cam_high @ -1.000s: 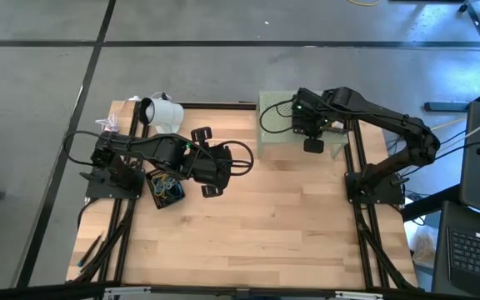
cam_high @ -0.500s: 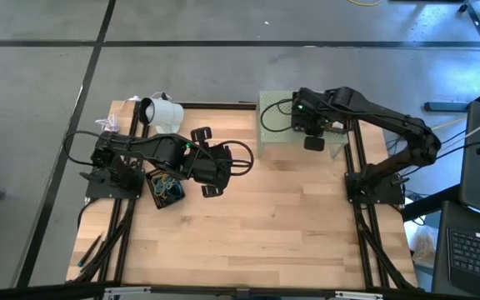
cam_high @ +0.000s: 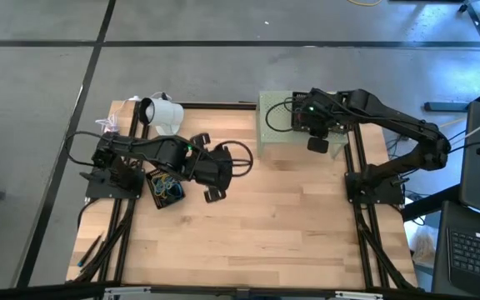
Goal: Pick & Place Office Desk Supplies
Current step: Put the black basket on the shelf
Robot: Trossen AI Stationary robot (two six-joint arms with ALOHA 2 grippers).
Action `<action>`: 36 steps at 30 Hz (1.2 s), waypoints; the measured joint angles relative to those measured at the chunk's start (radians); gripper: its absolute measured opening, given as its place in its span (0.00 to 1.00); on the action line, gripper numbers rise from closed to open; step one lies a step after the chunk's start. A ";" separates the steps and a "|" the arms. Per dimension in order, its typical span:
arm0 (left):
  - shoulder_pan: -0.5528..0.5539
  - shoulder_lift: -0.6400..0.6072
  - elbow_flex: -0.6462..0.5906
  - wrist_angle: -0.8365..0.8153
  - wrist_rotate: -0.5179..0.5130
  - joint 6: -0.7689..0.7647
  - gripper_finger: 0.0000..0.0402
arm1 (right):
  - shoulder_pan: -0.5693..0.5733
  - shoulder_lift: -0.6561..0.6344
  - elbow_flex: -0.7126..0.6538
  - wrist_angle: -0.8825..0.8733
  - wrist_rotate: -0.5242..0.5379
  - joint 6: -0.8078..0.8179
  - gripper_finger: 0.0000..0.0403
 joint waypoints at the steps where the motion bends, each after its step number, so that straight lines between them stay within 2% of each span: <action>1: -0.007 0.005 0.000 0.000 0.026 -0.024 0.16 | 0.010 -0.006 0.000 0.005 -0.002 0.006 0.24; 5: -0.054 0.034 0.000 0.000 0.099 -0.109 0.21 | 0.049 -0.028 0.000 0.044 -0.003 0.010 0.24; 9: -0.107 0.060 -0.007 0.003 0.101 -0.165 0.26 | 0.082 -0.040 0.000 0.075 -0.037 0.013 0.24; 12: -0.135 0.054 -0.072 0.002 0.102 -0.216 0.30 | 0.103 -0.043 0.000 0.081 -0.065 0.013 0.24; 16: -0.163 -0.011 -0.259 0.000 0.153 -0.297 0.33 | 0.121 -0.043 0.000 0.082 -0.081 0.016 0.24; 22: -0.197 -0.134 -0.636 0.008 0.255 -0.465 0.34 | 0.131 -0.043 0.000 0.090 -0.082 0.029 0.24; 27: -0.217 -0.215 -0.925 0.157 0.367 -0.558 0.34 | 0.131 -0.043 0.000 0.124 -0.081 0.043 0.24; 30: -0.217 -0.240 -1.059 0.283 0.407 -0.559 0.34 | 0.131 -0.043 0.000 0.143 -0.082 0.047 0.24; 36: -0.205 -0.242 -1.242 0.375 0.436 -0.562 0.34 | 0.131 -0.043 0.000 0.153 -0.081 0.076 0.24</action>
